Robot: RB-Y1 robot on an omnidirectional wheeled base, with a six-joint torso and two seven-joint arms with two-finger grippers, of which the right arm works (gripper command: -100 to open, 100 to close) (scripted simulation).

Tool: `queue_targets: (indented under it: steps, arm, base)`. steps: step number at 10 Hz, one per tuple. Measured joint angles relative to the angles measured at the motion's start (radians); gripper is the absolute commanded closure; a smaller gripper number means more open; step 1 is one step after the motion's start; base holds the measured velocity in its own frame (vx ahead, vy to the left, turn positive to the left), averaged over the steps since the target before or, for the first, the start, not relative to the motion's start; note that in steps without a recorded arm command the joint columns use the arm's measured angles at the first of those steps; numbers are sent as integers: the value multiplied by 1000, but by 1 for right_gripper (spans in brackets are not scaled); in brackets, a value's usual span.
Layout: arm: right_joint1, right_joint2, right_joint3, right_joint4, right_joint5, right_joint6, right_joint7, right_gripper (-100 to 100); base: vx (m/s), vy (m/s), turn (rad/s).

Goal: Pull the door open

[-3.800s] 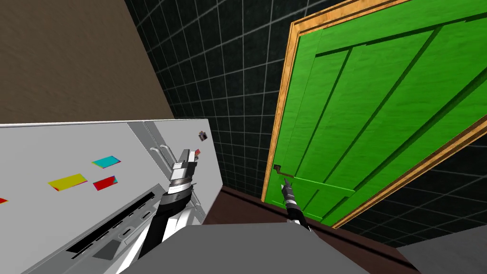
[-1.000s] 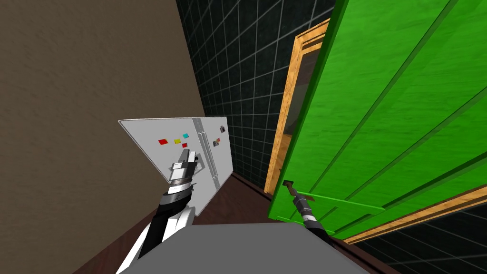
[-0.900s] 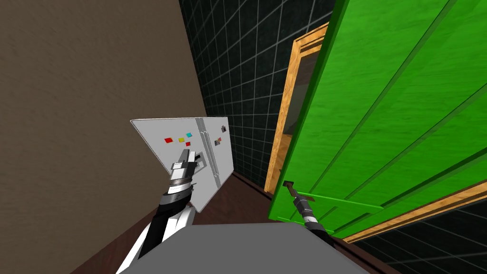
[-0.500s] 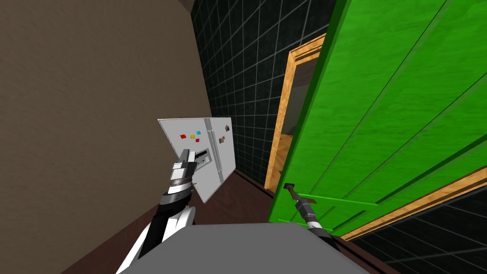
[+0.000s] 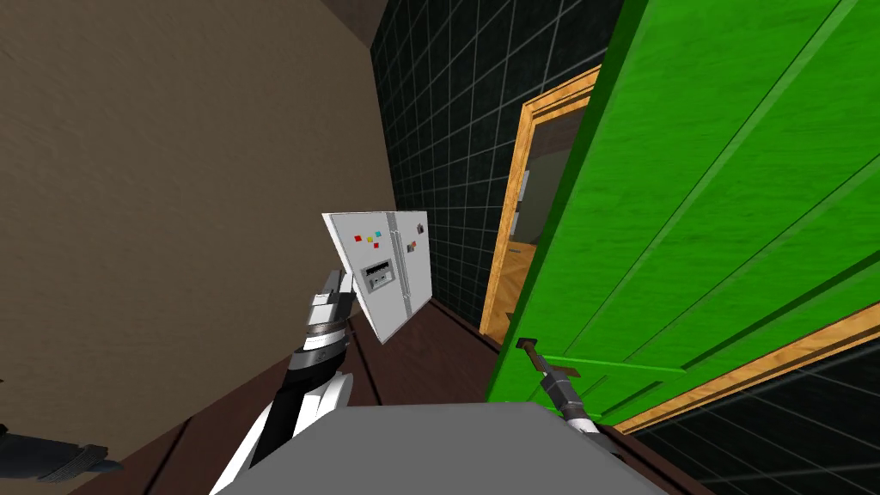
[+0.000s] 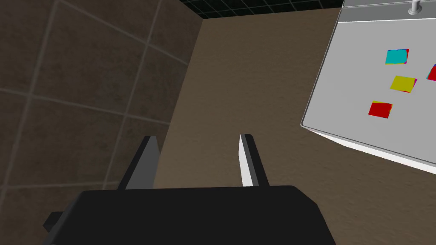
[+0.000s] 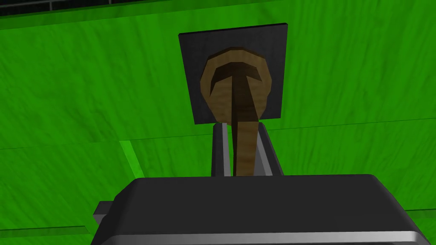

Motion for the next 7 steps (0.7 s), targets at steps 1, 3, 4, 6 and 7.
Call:
queue_targets:
  steps: [1, 3, 4, 6, 7]
  arm:
    - [4, -5, 7, 10, 0, -15, -6, 100]
    - [11, -18, 21, 29, 1, -48, -21, 100]
    - [13, -17, 24, 32, 1, -51, -23, 100]
    - [2, -16, 19, 2, 10, -21, -17, 100]
    - [-20, -9, 19, 16, 18, -17, -16, 100]
  base:
    - [-177, -37, 104]
    - [-147, -20, 73]
    - [-143, -6, 31]
    - [-262, -53, 51]
    - [-276, -32, 43]
